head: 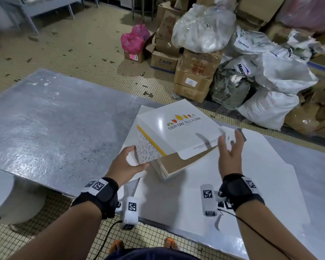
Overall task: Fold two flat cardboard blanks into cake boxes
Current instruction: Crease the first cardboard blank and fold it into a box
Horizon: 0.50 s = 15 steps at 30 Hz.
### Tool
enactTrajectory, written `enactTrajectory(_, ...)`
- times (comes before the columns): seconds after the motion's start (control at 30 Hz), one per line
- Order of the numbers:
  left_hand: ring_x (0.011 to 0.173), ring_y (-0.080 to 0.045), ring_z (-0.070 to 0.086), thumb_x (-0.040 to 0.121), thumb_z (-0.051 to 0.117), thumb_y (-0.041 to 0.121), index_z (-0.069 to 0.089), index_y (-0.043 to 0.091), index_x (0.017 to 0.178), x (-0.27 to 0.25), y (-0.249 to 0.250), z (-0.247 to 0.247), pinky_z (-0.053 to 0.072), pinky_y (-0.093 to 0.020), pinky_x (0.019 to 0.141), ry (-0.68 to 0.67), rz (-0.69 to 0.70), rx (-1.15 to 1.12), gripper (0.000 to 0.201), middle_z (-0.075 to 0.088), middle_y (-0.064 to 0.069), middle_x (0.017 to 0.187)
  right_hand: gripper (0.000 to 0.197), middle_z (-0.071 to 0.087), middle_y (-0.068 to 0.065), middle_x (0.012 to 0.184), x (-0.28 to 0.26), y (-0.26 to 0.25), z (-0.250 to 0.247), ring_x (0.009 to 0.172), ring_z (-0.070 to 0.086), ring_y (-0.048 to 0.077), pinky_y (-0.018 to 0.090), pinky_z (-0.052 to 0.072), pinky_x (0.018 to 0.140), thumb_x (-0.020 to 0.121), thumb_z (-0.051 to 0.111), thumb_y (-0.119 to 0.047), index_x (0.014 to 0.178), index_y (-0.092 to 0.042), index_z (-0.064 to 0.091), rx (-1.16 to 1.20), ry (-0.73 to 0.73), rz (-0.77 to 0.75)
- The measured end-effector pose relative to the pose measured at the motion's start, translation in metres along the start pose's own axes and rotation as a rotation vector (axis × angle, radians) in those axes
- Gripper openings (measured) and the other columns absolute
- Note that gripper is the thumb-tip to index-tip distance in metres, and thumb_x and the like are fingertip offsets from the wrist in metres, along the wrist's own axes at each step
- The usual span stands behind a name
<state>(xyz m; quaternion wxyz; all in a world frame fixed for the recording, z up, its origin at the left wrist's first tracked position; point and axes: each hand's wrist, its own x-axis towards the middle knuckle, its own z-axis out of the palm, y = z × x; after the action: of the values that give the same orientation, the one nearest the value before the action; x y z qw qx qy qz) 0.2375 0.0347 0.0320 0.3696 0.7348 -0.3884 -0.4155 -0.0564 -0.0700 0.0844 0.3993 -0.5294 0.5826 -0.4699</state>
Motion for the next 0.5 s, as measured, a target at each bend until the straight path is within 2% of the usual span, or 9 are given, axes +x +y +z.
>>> enactTrajectory(0.03, 0.132, -0.006, 0.044, 0.069, 0.088, 0.045, 0.048, 0.033, 0.139, -0.001, 0.001, -0.001, 0.039, -0.036, 0.110, -0.013, 0.011, -0.015, 0.081, 0.050, 0.017, 0.139, 0.096, 0.028, -0.009, 0.158, 0.006, 0.000, -0.002, 0.145, 0.028, 0.009, 0.043, 0.026, 0.120, 0.071, 0.055, -0.076, 0.152, -0.034, 0.026, 0.075, -0.024, 0.093)
enactTrajectory(0.1, 0.129, -0.003, 0.047, 0.068, 0.088, 0.049, 0.052, 0.033, 0.136, -0.002, 0.002, -0.001, 0.040, -0.035, 0.110, -0.008, 0.017, -0.055, 0.078, 0.054, 0.018, 0.136, 0.093, 0.040, -0.009, 0.148, 0.016, 0.002, -0.003, 0.137, 0.040, 0.010, 0.045, 0.030, 0.118, 0.069, 0.059, -0.073, 0.149, -0.034, 0.031, 0.177, -0.077, 0.188)
enactTrajectory(0.2, 0.126, -0.004, 0.053, 0.065, 0.089, 0.047, 0.055, 0.029, 0.129, -0.005, 0.008, 0.004, 0.043, -0.034, 0.109, -0.001, 0.015, -0.153, 0.075, 0.059, 0.010, 0.132, 0.072, 0.051, -0.004, 0.138, 0.026, 0.007, -0.003, 0.130, 0.048, 0.014, 0.048, 0.035, 0.115, 0.070, 0.069, -0.063, 0.132, -0.033, 0.047, 0.182, -0.101, 0.135)
enactTrajectory(0.27, 0.121, -0.004, 0.058, 0.060, 0.088, 0.048, 0.054, 0.028, 0.128, -0.006, 0.010, 0.008, 0.047, -0.036, 0.106, -0.028, 0.001, -0.233, 0.079, 0.063, 0.005, 0.130, 0.065, 0.053, -0.003, 0.132, 0.031, 0.011, -0.003, 0.127, 0.050, 0.018, 0.051, 0.035, 0.114, 0.072, 0.071, -0.061, 0.123, -0.029, 0.047, 0.162, -0.129, 0.106)
enactTrajectory(0.33, 0.115, -0.004, 0.061, 0.072, 0.089, 0.031, 0.050, 0.026, 0.132, -0.008, 0.012, 0.012, 0.051, -0.031, 0.097, -0.054, -0.008, -0.302, 0.071, 0.064, 0.003, 0.127, 0.055, 0.052, -0.005, 0.114, 0.037, 0.009, -0.001, 0.113, 0.053, 0.018, 0.047, 0.039, 0.110, 0.070, 0.071, -0.059, 0.112, -0.032, 0.046, 0.176, -0.153, 0.091)
enactTrajectory(0.4, 0.111, -0.004, 0.063, 0.079, 0.084, 0.019, 0.047, 0.027, 0.135, -0.009, 0.015, 0.014, 0.049, -0.025, 0.090, -0.081, -0.017, -0.356, 0.068, 0.062, 0.003, 0.126, 0.054, 0.053, -0.010, 0.105, 0.041, 0.003, 0.001, 0.104, 0.055, 0.015, 0.040, 0.043, 0.095, 0.071, 0.069, -0.056, 0.114, -0.034, 0.043, 0.206, -0.158, 0.086)
enactTrajectory(0.47, 0.108, -0.006, 0.067, 0.075, 0.087, 0.022, 0.049, 0.027, 0.134, -0.011, 0.016, 0.015, 0.049, -0.028, 0.095, -0.104, -0.024, -0.426, 0.070, 0.064, -0.001, 0.127, 0.064, 0.059, -0.013, 0.110, 0.043, -0.002, 0.003, 0.102, 0.057, 0.014, 0.032, 0.042, 0.083, 0.074, 0.065, -0.057, 0.126, -0.028, 0.039, 0.231, -0.175, 0.090)
enactTrajectory(0.5, 0.109, -0.008, 0.068, 0.068, 0.090, 0.028, 0.051, 0.026, 0.132, -0.011, 0.017, 0.015, 0.048, -0.031, 0.101, -0.108, -0.024, -0.457, 0.075, 0.066, -0.003, 0.126, 0.075, 0.060, -0.012, 0.117, 0.043, -0.003, 0.003, 0.102, 0.058, 0.013, 0.028, 0.042, 0.080, 0.072, 0.064, -0.064, 0.131, -0.026, 0.038, 0.231, -0.199, 0.088)
